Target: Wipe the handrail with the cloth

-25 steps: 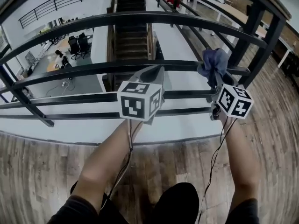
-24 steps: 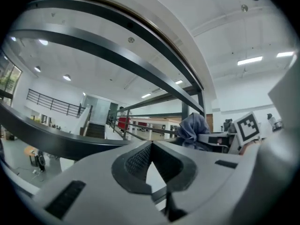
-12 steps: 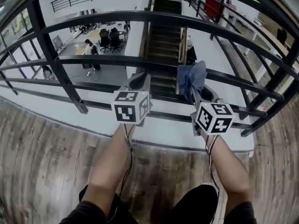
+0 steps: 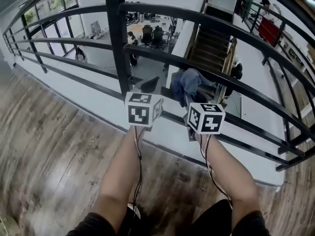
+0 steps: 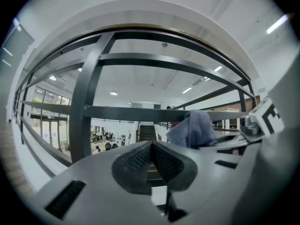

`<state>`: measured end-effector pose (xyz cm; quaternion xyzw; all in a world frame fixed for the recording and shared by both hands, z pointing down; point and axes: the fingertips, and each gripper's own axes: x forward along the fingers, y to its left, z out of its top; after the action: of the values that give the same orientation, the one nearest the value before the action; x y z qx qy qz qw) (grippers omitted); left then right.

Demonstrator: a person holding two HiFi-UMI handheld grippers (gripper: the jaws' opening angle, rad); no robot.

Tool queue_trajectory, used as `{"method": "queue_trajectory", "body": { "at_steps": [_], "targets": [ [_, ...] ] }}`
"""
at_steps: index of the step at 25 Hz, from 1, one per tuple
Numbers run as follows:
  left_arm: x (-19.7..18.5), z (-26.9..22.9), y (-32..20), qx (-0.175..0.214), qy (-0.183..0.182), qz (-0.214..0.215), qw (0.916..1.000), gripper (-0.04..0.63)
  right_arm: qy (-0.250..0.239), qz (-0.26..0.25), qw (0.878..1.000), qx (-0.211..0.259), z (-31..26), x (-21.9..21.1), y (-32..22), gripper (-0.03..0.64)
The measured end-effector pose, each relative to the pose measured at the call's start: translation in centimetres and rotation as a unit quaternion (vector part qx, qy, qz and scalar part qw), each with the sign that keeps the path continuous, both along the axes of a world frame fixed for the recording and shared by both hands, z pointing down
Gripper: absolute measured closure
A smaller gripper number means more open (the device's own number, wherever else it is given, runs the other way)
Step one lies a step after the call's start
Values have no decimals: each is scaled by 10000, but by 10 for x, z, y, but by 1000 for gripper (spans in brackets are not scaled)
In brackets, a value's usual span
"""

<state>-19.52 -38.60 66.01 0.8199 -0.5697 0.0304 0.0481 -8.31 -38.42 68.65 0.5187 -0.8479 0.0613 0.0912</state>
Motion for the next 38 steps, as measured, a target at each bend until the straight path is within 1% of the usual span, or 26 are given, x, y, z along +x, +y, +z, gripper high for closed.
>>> {"method": "queue_trajectory", "body": {
  "at_steps": [3, 6, 9, 14, 17, 19, 22, 28, 33, 38],
  "targets": [
    [-48, 8, -3, 67, -154, -323, 9993, 592, -18, -24, 9999, -167, 18, -50, -25, 560],
    [-94, 11, -6, 57, -128, -558, 9983, 592, 56, 9, 9994, -338, 32, -96, -48, 560],
    [-131, 13, -6, 90, -91, -664, 9977, 592, 227, 73, 9989, -398, 45, -133, -66, 560],
    [-178, 28, -9, -200, 119, -904, 9956, 592, 414, 147, 9980, -461, 58, -181, -87, 560],
    [-190, 34, -11, -199, 306, -980, 9945, 592, 608, 203, 9966, -518, 64, -193, -95, 560],
    [-194, 38, -12, -186, 337, -999, 9943, 592, 690, 277, 9957, -547, 68, -194, -97, 560],
    [-191, 45, -15, -217, 323, -995, 9943, 592, 786, 300, 9953, -472, 70, -193, -96, 560],
    [-159, 53, -29, -300, 210, -762, 9964, 592, 806, 290, 9959, -303, 66, -174, -95, 560],
    [-126, 37, -25, -127, 294, -456, 9984, 592, 1039, 438, 9936, -83, 65, -132, -81, 560],
    [-106, 32, -26, -21, 248, -457, 9986, 592, 1041, 668, 9923, -53, 65, -99, -72, 560]
  ]
}}
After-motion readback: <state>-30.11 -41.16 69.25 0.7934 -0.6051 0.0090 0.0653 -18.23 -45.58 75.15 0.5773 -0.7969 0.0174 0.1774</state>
